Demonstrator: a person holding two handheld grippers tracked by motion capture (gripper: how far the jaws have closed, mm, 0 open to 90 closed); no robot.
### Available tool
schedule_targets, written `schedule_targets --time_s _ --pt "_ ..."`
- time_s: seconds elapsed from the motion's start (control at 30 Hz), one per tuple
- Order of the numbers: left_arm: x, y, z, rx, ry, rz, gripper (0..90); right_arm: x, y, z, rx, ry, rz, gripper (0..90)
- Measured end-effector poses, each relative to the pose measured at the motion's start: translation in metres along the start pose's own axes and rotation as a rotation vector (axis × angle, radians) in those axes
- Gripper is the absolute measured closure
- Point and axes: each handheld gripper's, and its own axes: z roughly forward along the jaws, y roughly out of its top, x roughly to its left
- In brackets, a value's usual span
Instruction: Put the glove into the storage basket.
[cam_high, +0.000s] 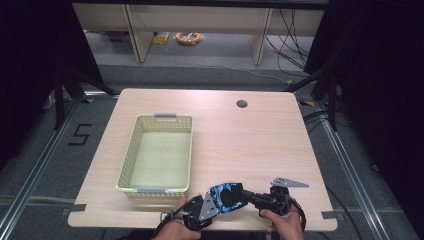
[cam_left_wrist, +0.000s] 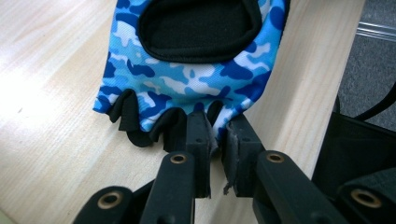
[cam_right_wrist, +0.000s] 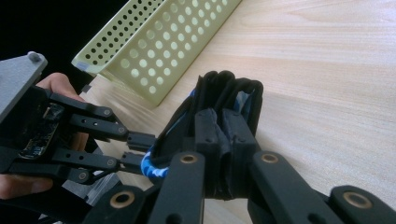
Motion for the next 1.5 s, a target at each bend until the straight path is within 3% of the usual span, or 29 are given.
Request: schedule_targets --time_s 0.03,0.07,0.13,0.17,0.2,0.23,0.3,0.37,0.4,0.47,0.5,0.53,0.6,0.63,0.83,0.9,0.93,1.0,1.03,1.13,1.17,1.2,1.3,1.33,1.4,1.43,1.5 --pt "0.001 0.0 -0.003 -0.02 0.003 0.002 81.1 -0.002 0.001 0.002 -0.017 -0.01 -0.036 86.4" --pt "0.001 0.001 -0.005 -0.012 0.002 0.006 81.1 0.0 0.002 -0.001 -0.007 -0.005 -0.012 86.4" --pt "0.0 0.001 -0.007 -0.035 -0.009 -0.016 81.1 0.0 0.002 -0.001 -0.018 -0.019 -0.039 86.4" --pt "0.0 0.001 -0.007 -0.035 -0.009 -0.016 81.1 0.004 0.002 -0.003 -0.009 -0.008 0.012 86.4" --pt "0.0 0.004 -0.013 -0.046 0.0 -0.008 81.1 0.007 0.005 -0.005 -0.022 0.01 0.001 86.4" --pt "0.0 0.005 -0.014 -0.058 0.001 -0.013 81.1 0.006 0.007 -0.005 -0.042 0.013 -0.04 86.4" --pt "0.001 0.009 -0.02 -0.056 0.004 0.006 81.1 0.01 0.009 -0.007 -0.046 0.012 -0.022 86.4" --pt "0.002 0.013 -0.026 -0.073 0.011 0.022 81.1 0.014 0.014 -0.011 -0.062 0.016 -0.053 86.4" --pt "0.003 0.016 -0.029 -0.089 0.016 0.011 81.1 0.017 0.017 -0.013 -0.068 0.019 -0.065 86.4" --pt "0.007 0.021 -0.036 -0.104 0.029 0.014 81.1 0.023 0.024 -0.015 -0.085 0.023 -0.088 86.5" --pt "0.01 0.024 -0.041 -0.083 0.028 0.023 81.0 0.025 0.027 -0.016 -0.091 0.025 -0.096 86.4" --pt "0.011 0.026 -0.044 -0.106 0.033 0.016 81.0 0.028 0.031 -0.017 -0.1 0.029 -0.104 86.4" --pt "0.019 0.032 -0.059 -0.103 0.054 0.018 81.0 0.036 0.04 -0.017 -0.101 0.043 -0.088 86.4" --pt "0.022 0.034 -0.064 -0.098 0.056 0.031 81.0 0.036 0.043 -0.015 -0.111 0.042 -0.125 86.4" --pt "0.038 0.036 -0.087 -0.094 0.075 0.027 80.9 0.051 0.06 -0.008 -0.092 0.067 -0.127 86.4" --pt "0.045 0.035 -0.095 -0.093 0.099 0.043 80.9 0.055 0.068 -0.002 -0.088 0.072 -0.159 86.4" --pt "0.047 0.034 -0.099 -0.086 0.104 0.031 80.9 0.062 0.074 0.006 -0.07 0.082 -0.142 86.5" --pt "0.055 0.031 -0.106 -0.085 0.129 0.037 80.9 0.064 0.078 0.011 -0.067 0.088 -0.152 86.4" --pt "0.058 0.029 -0.11 -0.08 0.134 0.023 80.9 0.069 0.086 0.021 -0.061 0.085 -0.191 86.4" --pt "0.07 0.022 -0.121 -0.078 0.158 0.006 80.9 0.078 0.093 0.03 -0.036 0.101 -0.179 86.5" --pt "0.074 0.019 -0.125 -0.075 0.164 0.0 80.9 0.08 0.096 0.037 -0.04 0.097 -0.21 86.5" --pt "0.077 0.017 -0.129 -0.076 0.173 -0.002 80.9 0.087 0.103 0.047 -0.02 0.109 -0.211 86.5" --pt "0.087 0.008 -0.138 -0.054 0.207 -0.01 80.9 0.093 0.107 0.057 -0.013 0.125 -0.197 86.5" --pt "0.091 0.002 -0.14 -0.043 0.208 -0.032 80.9 0.096 0.111 0.07 -0.005 0.128 -0.231 86.5" --pt "0.094 -0.002 -0.141 -0.035 0.216 -0.04 80.9 0.099 0.112 0.074 0.015 0.125 -0.214 86.5" --pt "0.097 -0.006 -0.141 -0.03 0.216 -0.044 80.9 0.099 0.113 0.082 0.016 0.131 -0.232 86.5" --pt "0.103 -0.011 -0.142 -0.023 0.221 -0.047 80.9 0.103 0.114 0.09 0.043 0.133 -0.195 86.5"
